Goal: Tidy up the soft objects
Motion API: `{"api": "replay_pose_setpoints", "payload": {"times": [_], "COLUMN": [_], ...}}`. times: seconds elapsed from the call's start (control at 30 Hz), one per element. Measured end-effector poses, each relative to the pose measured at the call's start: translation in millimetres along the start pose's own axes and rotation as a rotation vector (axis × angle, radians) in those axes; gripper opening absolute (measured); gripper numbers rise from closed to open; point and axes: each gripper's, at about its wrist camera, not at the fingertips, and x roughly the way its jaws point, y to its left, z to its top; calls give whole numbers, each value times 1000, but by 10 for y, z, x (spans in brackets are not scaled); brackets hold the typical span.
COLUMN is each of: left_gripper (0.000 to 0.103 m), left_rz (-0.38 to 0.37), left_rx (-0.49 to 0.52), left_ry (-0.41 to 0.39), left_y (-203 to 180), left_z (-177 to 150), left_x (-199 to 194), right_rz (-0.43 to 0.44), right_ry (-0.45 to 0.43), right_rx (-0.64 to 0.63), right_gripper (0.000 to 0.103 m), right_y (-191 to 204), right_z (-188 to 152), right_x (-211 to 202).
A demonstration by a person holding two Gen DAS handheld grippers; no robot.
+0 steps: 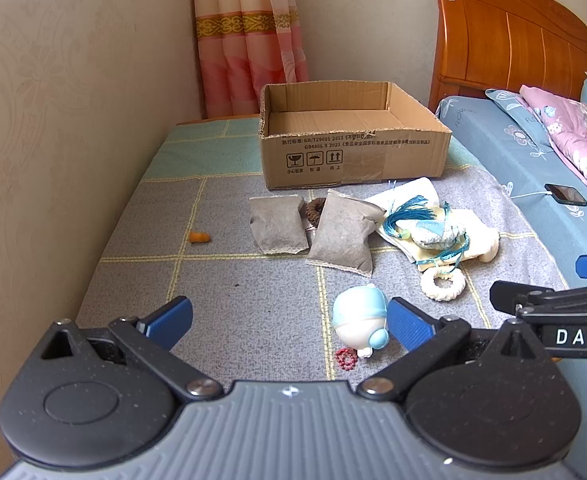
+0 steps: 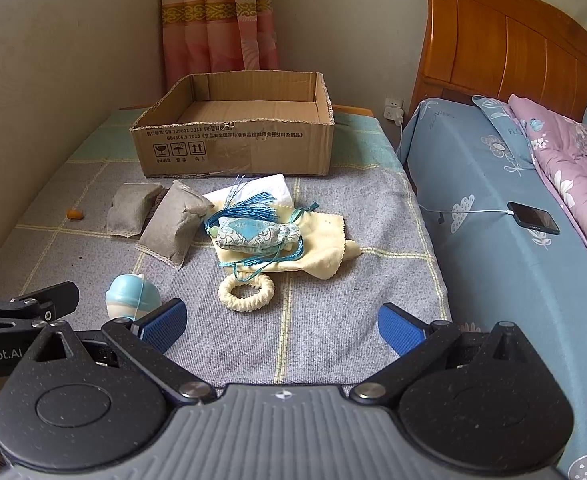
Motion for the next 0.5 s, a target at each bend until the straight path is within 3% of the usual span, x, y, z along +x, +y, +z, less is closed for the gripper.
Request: {"api": "replay_pose_setpoints", "payload": {"times": [0.5], "left_gripper": [103], "left_rz": [-3], "left_rx": [-1], "left_ry": [0], "left_y": [0], "left_z": [5], "left_x": [-7], "right_rz": [-7], "right_ry": [-10], "right_rx": [-18], "right_gripper": [103], "right_y": [5], "right_z": [30], "right_x": [-9]}}
